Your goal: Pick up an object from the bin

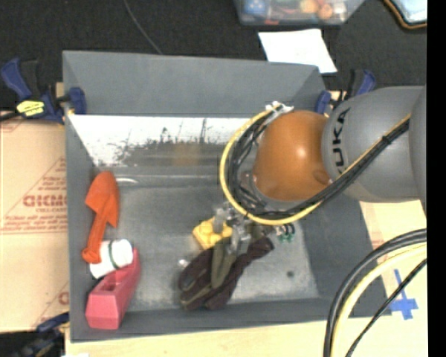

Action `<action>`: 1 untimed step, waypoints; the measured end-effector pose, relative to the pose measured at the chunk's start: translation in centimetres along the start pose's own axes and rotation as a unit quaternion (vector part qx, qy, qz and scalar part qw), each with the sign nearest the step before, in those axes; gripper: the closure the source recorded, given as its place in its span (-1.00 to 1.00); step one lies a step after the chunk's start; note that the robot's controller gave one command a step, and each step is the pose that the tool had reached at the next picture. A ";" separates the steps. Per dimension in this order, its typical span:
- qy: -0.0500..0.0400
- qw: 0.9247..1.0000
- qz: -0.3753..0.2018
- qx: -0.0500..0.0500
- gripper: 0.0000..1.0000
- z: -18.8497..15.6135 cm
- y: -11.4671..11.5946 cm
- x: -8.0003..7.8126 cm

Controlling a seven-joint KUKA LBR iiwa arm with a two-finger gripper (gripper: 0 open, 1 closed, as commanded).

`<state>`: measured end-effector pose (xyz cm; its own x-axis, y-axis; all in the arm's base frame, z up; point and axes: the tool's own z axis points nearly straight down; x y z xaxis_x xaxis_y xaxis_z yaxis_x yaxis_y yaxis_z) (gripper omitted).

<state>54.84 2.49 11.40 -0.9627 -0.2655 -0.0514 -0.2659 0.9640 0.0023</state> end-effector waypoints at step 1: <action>-0.001 1.000 -0.001 0.000 1.00 -0.6 -0.3 0.2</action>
Offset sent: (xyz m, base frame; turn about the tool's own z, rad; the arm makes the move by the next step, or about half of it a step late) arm 0.0154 -0.0339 0.0106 -0.1157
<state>54.68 2.10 11.95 -0.9623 -0.2666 -0.0535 -0.2671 0.9637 0.0022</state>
